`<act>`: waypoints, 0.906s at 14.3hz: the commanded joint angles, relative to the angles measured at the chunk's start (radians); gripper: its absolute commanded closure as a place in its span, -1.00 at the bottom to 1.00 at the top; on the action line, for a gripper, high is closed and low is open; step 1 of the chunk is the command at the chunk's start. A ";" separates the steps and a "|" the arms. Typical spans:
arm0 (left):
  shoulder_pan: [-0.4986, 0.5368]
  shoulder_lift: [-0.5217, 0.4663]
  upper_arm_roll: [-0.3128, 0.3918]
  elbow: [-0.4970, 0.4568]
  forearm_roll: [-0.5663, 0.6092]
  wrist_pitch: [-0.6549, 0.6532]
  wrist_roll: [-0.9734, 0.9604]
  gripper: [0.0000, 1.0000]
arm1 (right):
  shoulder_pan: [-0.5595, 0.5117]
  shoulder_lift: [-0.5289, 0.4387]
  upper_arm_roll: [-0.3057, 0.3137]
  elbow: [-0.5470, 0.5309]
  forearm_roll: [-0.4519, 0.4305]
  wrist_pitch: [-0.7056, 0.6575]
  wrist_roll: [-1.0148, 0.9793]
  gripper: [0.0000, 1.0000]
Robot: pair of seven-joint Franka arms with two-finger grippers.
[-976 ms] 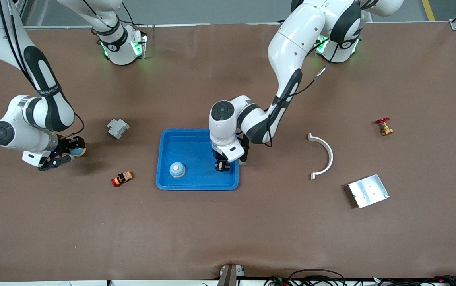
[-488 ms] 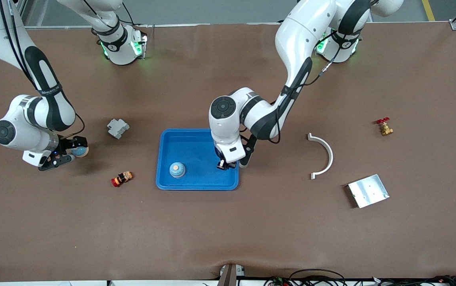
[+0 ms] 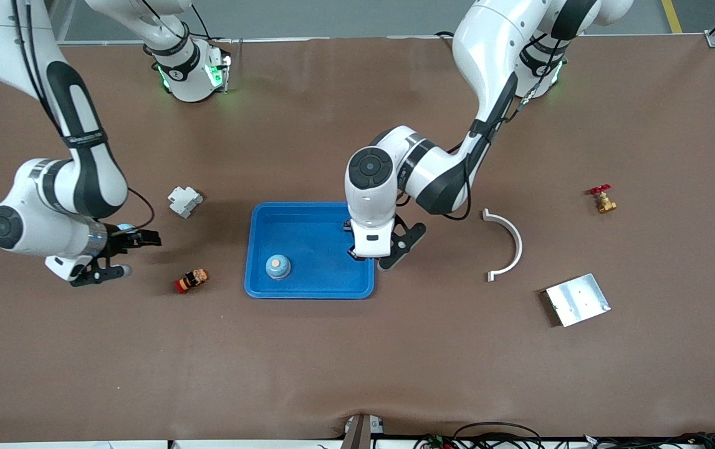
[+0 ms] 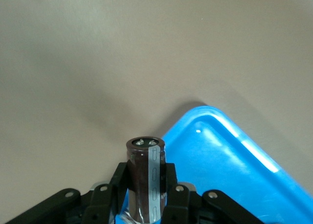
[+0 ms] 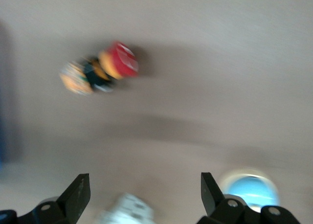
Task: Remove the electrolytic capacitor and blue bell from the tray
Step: 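Lift the capacitor with the left gripper while the right gripper grasps the bell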
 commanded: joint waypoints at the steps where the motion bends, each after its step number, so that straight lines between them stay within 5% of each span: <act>1: 0.017 -0.094 0.000 -0.134 -0.013 -0.005 0.163 1.00 | 0.101 0.002 -0.013 0.050 0.092 -0.016 0.186 -1.00; 9: 0.106 -0.248 -0.003 -0.374 -0.012 0.120 0.543 1.00 | 0.302 0.160 0.048 0.218 0.069 0.097 0.783 -1.00; 13: 0.144 -0.283 -0.002 -0.422 -0.012 0.121 0.741 1.00 | 0.371 0.271 0.053 0.320 -0.119 0.108 1.007 -1.00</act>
